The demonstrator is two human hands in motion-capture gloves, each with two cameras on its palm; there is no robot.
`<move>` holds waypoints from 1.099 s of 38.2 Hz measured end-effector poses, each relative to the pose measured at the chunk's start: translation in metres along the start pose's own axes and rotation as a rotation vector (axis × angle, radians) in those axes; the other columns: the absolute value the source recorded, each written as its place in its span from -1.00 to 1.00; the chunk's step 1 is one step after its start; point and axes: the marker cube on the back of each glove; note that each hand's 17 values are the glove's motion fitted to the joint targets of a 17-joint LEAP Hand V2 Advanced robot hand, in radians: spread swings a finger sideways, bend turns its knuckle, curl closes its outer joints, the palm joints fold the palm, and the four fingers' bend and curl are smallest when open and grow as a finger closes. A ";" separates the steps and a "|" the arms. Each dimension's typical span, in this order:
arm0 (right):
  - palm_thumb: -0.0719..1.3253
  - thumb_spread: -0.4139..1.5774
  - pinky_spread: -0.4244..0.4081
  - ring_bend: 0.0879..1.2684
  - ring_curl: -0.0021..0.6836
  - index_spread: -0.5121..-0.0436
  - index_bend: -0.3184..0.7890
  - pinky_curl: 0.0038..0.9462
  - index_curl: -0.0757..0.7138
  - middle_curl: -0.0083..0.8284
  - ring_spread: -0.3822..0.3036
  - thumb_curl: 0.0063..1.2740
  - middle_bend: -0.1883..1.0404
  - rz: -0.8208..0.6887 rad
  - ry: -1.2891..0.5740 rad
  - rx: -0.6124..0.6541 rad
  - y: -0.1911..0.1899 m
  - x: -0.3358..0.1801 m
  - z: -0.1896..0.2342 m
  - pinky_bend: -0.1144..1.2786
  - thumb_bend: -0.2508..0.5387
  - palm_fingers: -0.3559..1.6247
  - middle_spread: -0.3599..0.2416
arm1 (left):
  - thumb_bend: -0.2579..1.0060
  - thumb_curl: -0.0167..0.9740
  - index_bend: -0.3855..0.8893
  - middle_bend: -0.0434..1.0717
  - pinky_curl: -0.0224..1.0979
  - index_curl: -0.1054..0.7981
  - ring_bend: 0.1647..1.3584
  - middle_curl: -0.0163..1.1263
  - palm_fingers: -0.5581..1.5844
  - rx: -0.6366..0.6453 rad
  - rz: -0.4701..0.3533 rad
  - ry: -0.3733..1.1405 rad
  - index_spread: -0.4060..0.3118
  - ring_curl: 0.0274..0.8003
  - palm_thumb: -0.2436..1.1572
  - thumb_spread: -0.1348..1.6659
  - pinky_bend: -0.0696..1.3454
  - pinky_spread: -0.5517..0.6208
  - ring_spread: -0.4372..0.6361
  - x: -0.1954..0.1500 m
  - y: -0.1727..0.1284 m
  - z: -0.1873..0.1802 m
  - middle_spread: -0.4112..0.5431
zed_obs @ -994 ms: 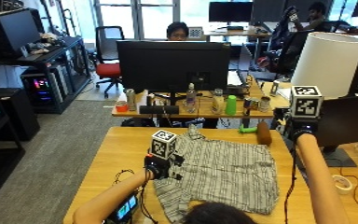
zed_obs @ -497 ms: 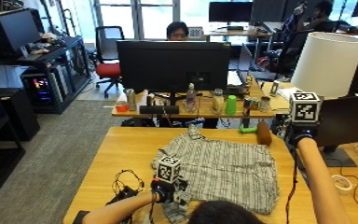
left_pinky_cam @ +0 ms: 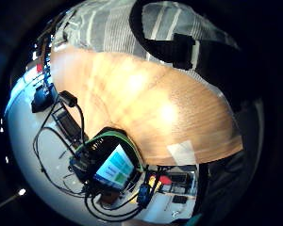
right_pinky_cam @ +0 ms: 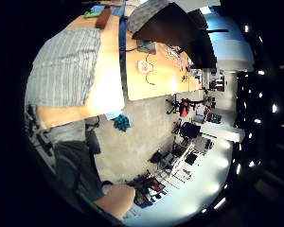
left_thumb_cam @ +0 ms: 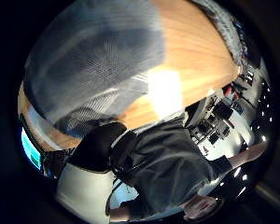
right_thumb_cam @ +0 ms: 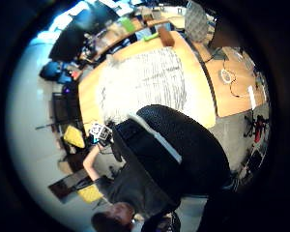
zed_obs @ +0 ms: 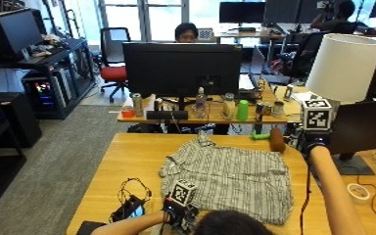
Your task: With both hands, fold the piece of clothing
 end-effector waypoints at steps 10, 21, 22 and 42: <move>-0.58 0.59 0.60 -0.39 -0.13 -0.45 -0.18 -0.27 -0.25 -0.19 0.46 -0.69 -0.39 -0.003 0.004 -0.012 -0.010 -0.003 0.012 0.00 -0.42 -0.53 0.10 | -0.61 -0.32 -0.26 -0.49 -0.31 -0.38 0.10 -0.50 -0.22 0.082 0.044 0.027 0.26 -0.22 -0.24 0.14 0.47 -0.05 -0.01 0.002 0.000 -0.023 0.17; -0.60 0.58 0.60 -0.39 -0.13 -0.45 -0.19 -0.27 -0.24 -0.19 0.46 -0.69 -0.39 -0.025 0.025 -0.043 -0.010 -0.011 0.023 0.00 -0.41 -0.53 0.10 | -0.60 -0.32 -0.15 -0.43 -0.34 -0.27 -0.06 -0.36 0.11 0.217 0.002 0.024 -0.12 -0.19 -0.08 0.21 0.28 -0.43 -0.39 -0.001 -0.002 -0.042 -0.24; -0.61 0.58 0.60 -0.40 -0.13 -0.45 -0.18 -0.27 -0.24 -0.19 0.46 -0.69 -0.39 -0.026 0.029 -0.044 -0.011 -0.012 0.025 0.00 -0.41 -0.53 0.10 | -0.58 -0.32 -0.14 -0.40 -0.35 -0.25 -0.09 -0.35 0.16 0.244 0.007 0.017 -0.16 -0.19 -0.04 0.23 0.25 -0.46 -0.43 0.002 0.006 -0.047 -0.28; -0.60 0.58 0.60 -0.39 -0.12 -0.45 -0.20 -0.28 -0.24 -0.18 0.43 -0.68 -0.38 -0.189 0.052 -0.269 -0.020 -0.024 0.150 -0.03 -0.40 -0.50 0.08 | -0.47 -0.25 -0.05 -0.34 -0.36 0.06 -0.46 -0.17 0.63 0.246 -0.087 0.054 -0.58 -0.14 0.41 0.42 -0.17 -0.72 -0.78 -0.003 -0.002 -0.067 -0.68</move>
